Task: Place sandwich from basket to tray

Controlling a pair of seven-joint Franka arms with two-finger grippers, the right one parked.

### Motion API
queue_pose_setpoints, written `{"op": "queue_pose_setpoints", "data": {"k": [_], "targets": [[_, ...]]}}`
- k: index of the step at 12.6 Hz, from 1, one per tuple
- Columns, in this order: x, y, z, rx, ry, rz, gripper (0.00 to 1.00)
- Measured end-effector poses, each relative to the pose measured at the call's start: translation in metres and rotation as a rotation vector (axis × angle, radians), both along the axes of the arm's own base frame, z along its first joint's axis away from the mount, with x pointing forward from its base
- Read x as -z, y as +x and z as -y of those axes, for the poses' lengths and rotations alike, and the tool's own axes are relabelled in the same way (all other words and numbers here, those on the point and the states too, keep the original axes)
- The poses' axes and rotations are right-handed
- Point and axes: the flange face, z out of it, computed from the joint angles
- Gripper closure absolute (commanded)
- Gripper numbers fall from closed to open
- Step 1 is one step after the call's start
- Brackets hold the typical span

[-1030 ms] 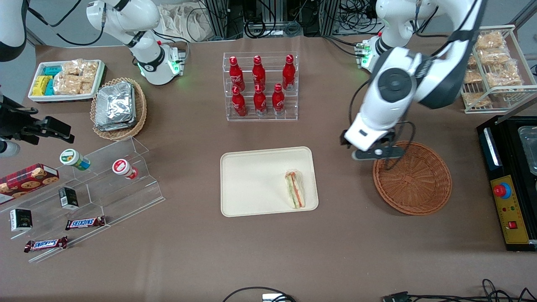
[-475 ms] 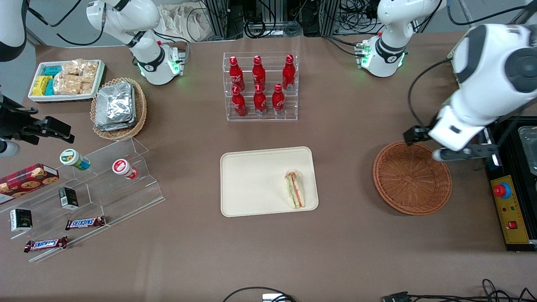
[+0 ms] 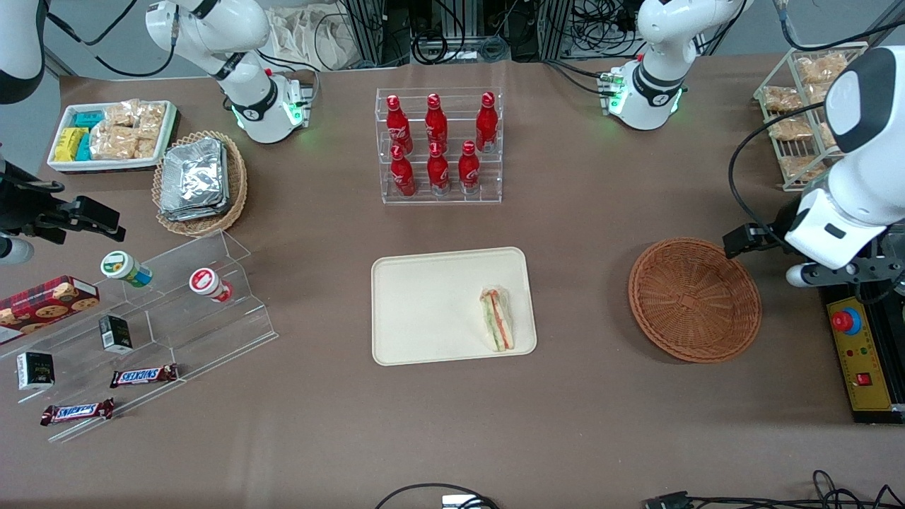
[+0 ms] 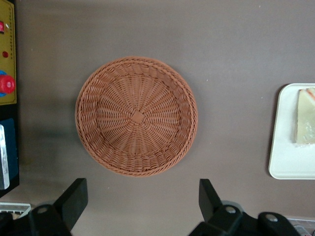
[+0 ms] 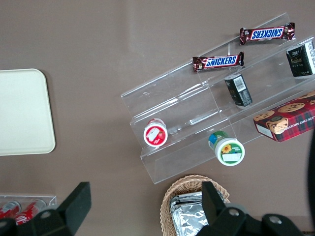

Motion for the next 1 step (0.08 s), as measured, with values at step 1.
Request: {"op": "queue_pose_setpoints", "data": {"k": [1], "targets": [[-0.0001, 0.0065, -0.0078, -0.007, -0.01, 0.002, 0.0]]}}
